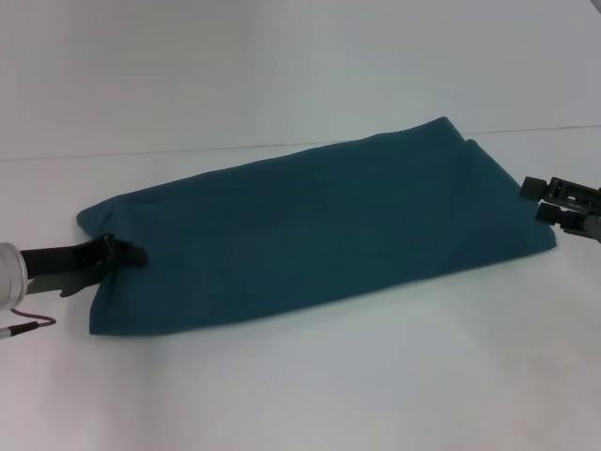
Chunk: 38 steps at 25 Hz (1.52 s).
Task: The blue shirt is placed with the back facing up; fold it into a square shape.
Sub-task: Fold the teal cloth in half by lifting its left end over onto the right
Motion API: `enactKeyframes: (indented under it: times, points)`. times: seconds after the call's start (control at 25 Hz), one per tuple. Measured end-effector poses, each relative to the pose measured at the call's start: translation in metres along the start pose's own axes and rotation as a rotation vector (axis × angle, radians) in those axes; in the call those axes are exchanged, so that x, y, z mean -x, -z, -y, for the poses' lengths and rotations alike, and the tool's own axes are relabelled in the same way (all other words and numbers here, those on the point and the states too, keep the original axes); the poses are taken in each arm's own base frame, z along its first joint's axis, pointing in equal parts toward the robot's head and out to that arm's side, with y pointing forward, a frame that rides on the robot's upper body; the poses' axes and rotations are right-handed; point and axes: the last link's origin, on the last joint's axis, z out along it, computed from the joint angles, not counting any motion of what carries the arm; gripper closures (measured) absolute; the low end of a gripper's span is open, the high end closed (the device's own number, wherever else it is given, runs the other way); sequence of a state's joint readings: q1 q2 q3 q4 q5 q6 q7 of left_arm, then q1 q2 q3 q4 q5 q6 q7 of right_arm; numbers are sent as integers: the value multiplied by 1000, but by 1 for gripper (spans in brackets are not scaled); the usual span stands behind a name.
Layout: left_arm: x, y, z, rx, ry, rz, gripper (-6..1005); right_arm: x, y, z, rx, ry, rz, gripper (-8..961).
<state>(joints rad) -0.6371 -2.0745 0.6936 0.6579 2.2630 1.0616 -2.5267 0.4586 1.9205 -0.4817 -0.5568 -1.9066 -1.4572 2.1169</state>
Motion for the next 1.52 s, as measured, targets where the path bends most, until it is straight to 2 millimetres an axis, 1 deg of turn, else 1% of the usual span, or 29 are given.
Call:
enactKeyframes:
  times: [0.16, 0.24, 0.36, 0.44, 0.56, 0.64, 0.84, 1.04, 1.16, 1.2, 1.32, 1.52]
  points:
    - [1, 0, 0, 5, 1, 4, 646, 0, 0, 0, 0, 0, 0, 52]
    - [2, 1, -2, 17, -6, 12, 900, 0, 0, 0, 0, -2, 0, 52]
    - [2, 8, -6, 60, -26, 35, 930, 0, 0, 0, 1, -5, 0, 52]
    - [1, 16, -6, 88, -33, 43, 950, 0, 0, 0, 1, -6, 1, 52]
    - [-5, 34, 2, 102, -17, 21, 958, -1, -1, 0, 2, -8, 1, 53]
    - [-11, 48, 12, 93, -9, 6, 957, -1, 0, 0, 1, -10, 1, 53]
    - [-26, 78, 36, 2, -13, -11, 952, -2, 1, 1, -1, -14, 2, 53]
    - [-42, 95, 49, -140, -91, -6, 948, -2, 1, 2, -6, -14, 5, 53]
    - [-51, 100, 50, -202, -127, 0, 946, -2, 1, 2, -7, -14, 5, 52]
    - [-51, 100, 50, -202, -127, 0, 945, -2, 1, 2, -7, -14, 5, 52]
    - [-57, 101, 46, -236, -148, 12, 942, -2, 1, 2, -8, -14, 5, 52]
    - [-64, 106, 30, -203, -168, 18, 938, -2, 1, 2, -9, -14, 5, 52]
